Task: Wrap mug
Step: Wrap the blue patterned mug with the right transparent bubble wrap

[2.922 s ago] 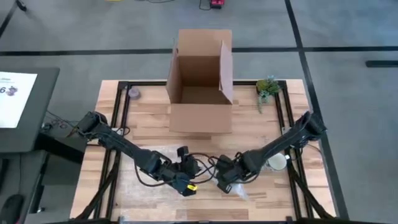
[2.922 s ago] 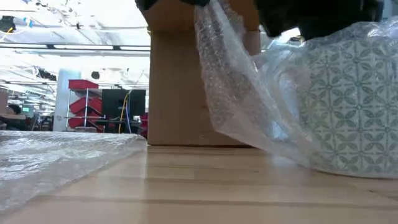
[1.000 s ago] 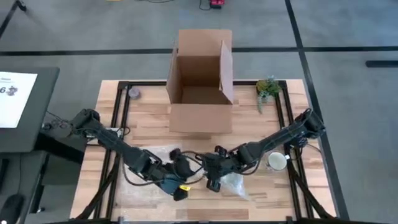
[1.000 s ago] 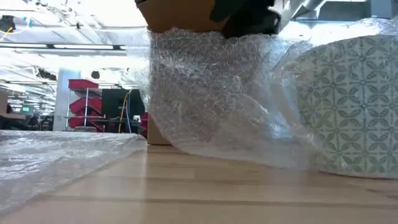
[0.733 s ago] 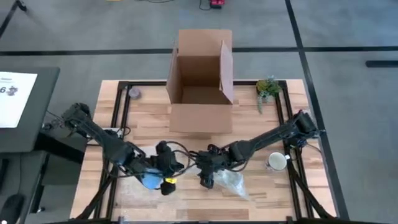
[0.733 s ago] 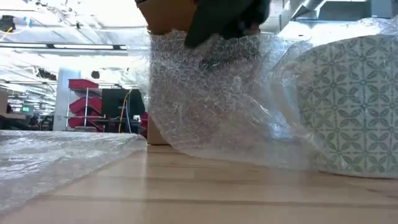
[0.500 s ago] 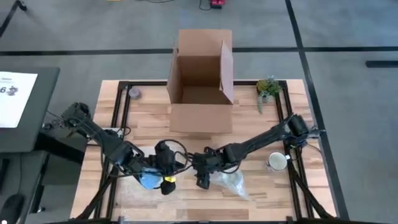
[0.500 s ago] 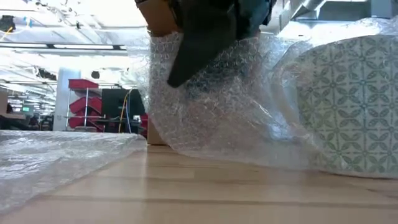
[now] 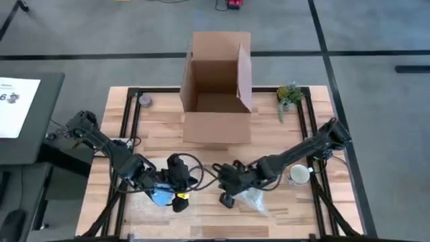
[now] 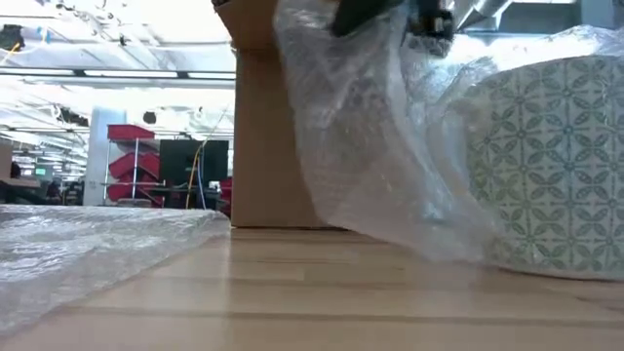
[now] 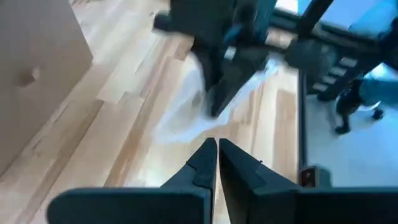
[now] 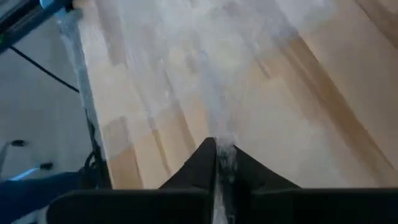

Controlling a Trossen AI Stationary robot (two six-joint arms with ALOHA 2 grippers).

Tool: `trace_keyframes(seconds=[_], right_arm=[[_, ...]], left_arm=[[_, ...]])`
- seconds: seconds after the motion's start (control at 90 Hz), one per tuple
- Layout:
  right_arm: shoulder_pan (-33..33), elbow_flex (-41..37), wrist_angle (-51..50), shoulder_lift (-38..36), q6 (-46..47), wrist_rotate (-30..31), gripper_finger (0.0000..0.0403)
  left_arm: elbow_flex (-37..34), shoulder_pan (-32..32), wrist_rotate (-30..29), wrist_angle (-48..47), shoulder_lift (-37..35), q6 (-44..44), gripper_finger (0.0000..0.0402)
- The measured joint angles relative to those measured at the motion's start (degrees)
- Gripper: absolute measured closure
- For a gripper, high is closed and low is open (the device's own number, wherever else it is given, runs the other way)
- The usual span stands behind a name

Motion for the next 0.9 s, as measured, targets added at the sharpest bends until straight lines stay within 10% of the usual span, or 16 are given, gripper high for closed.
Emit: trace_keyframes(seconds=[0.9], right_arm=[[9.59,0.00,-14.90,-1.06,34.31,0.42,0.0403]], left_arm=[[0.02,1.45,4.64,17.09,17.74,7.23,0.0402]])
